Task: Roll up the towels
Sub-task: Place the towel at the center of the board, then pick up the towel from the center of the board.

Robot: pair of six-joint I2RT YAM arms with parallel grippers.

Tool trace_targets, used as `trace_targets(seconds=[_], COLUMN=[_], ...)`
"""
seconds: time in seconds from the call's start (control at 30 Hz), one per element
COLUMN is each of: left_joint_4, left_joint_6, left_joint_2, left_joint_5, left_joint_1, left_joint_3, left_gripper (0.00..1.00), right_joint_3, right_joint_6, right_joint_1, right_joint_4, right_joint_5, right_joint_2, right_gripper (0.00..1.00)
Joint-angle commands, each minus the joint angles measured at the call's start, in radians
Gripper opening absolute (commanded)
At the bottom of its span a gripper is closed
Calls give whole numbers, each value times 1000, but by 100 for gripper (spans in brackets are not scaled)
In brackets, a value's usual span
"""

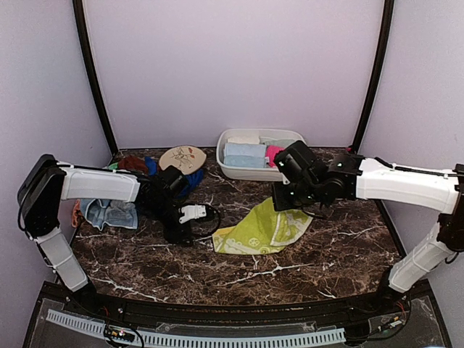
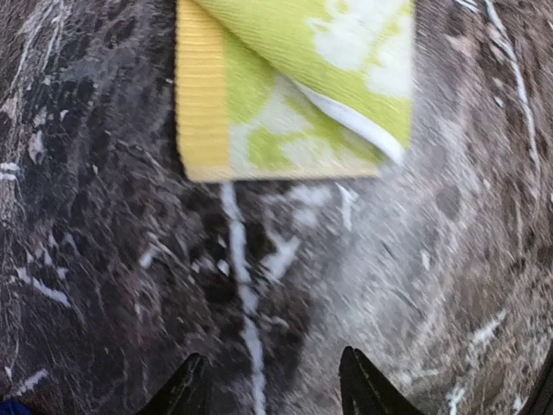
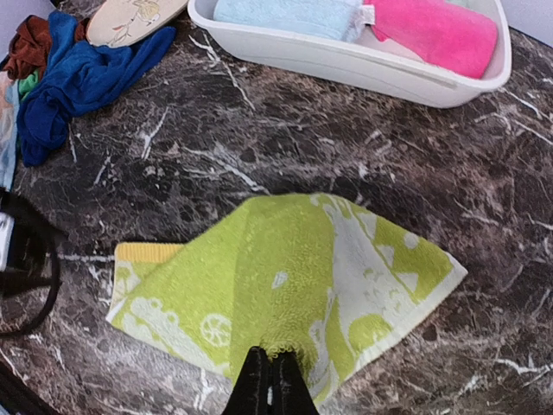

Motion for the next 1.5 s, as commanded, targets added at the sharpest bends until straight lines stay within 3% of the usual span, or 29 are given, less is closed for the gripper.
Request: trace_targets(seconds=[0.0,0.13,0.2,0.3,0.43,0.47,0.57,0.7,0.73,0.77,0.8,1.0,1.33,1.47], left_joint_4=[70,29,11,-32,-61,-70,-80,-85,-87,-89,-96,-189,-179,-78], left_joint_6=[-110,-192,-209,-216,-205,-201,-200,-208,-212,-218,-223,-205,-47,86], left_joint_2=[137,259,293,326,344,348,373,394,396,397,396,310,-15,-87], left_joint_5=[-15,60,90,151,186,190,160,129,131,134,132,-66,-273,-435], left_joint_1=[2,1,1,-1,-10,-12,-21,-23,-23,-23,-23,1,48,36], left_joint_3=[181,309,347,365,351,351,354,367,373,381,395,519,525,534], left_gripper=[51,50,51,49,46,45,39,21,16,3,0,0,0,0], right_joint_3=[-152,-299,-352,-395,-402,-395,-361,-311,-307,-305,-303,-304,-136,-35], right_joint_6=[98,176,202,214,198,195,174,142,132,120,106,-14,-134,-167], right_joint_1=[-4,-2,-2,-1,-1,-1,-15,-67,-88,-116,-146,-295,-300,-295], right_joint_4=[-79,-54,-31,-18,-28,-41,-68,-107,-107,-104,-99,-21,124,180], right_joint_5=[-5,-53,-80,-109,-140,-126,-94,-64,-61,-59,-58,-61,-106,-148], right_joint_2=[-147,-275,-327,-363,-365,-368,-376,-380,-380,-379,-374,-265,73,132], right_gripper=[0,0,6,19,46,48,52,59,60,60,61,61,58,59])
